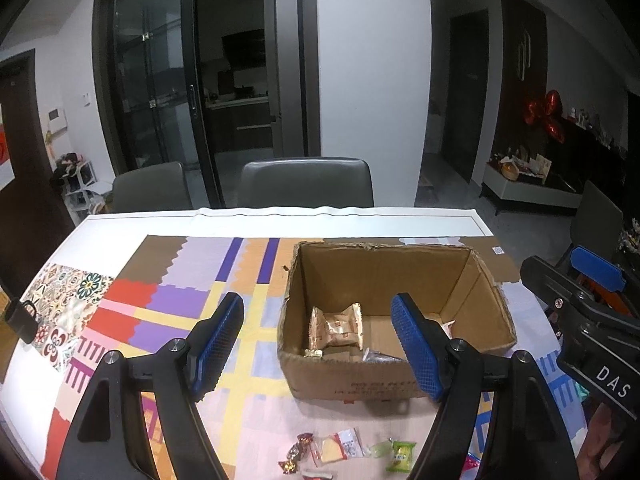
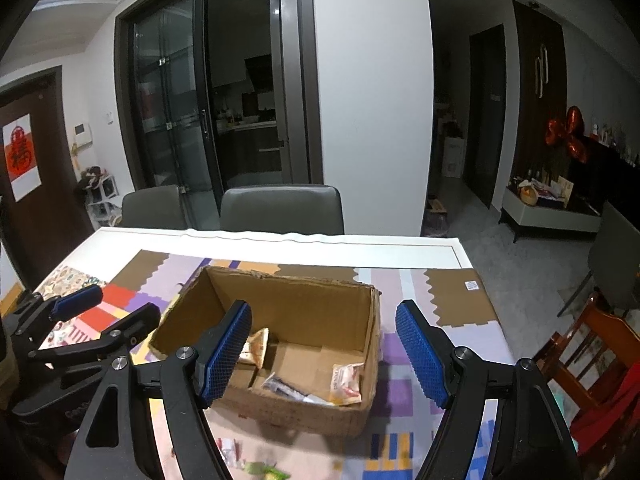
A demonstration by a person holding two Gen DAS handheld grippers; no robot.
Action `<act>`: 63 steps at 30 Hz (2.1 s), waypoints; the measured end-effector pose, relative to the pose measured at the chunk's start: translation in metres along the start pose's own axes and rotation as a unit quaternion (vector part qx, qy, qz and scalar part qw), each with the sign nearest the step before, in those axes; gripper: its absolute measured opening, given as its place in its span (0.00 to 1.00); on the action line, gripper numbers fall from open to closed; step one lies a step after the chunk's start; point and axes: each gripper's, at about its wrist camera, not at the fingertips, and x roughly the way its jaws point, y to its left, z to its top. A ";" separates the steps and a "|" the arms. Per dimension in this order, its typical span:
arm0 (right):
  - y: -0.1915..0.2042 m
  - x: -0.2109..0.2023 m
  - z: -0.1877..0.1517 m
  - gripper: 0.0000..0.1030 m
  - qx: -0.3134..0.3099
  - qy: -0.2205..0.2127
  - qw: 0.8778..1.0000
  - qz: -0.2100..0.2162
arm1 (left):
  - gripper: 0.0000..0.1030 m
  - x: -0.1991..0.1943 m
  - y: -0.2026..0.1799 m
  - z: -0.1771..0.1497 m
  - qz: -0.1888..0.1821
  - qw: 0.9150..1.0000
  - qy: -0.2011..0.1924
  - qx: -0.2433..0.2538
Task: Organize snacks
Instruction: 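Move both open grippers back from the box toward the remaining snacks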
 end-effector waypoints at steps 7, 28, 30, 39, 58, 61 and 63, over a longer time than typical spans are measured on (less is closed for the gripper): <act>0.001 -0.019 -0.008 0.73 -0.004 -0.006 1.000 -0.002 | 0.74 -0.020 0.000 -0.006 0.006 1.000 -0.008 0.003; 0.010 -0.060 -0.041 0.79 -0.011 -0.011 1.000 -0.004 | 0.74 -0.067 0.010 -0.043 0.032 0.999 -0.017 -0.005; 0.013 -0.063 -0.046 0.79 -0.013 -0.010 1.000 -0.003 | 0.74 -0.070 0.010 -0.047 0.036 0.999 -0.016 -0.005; 0.016 -0.072 -0.060 0.79 -0.018 -0.005 1.000 -0.002 | 0.74 -0.081 0.012 -0.066 0.042 0.999 -0.012 -0.011; 0.029 -0.056 -0.101 0.79 -0.034 0.034 0.999 0.008 | 0.73 -0.075 0.018 -0.107 0.051 0.998 0.012 -0.020; 0.029 -0.050 -0.108 0.79 -0.032 0.045 0.998 0.011 | 0.73 -0.069 0.017 -0.115 0.052 0.998 0.021 -0.022; 0.030 -0.046 -0.112 0.79 -0.031 0.052 0.998 0.012 | 0.73 -0.065 0.018 -0.120 0.054 0.998 0.026 -0.023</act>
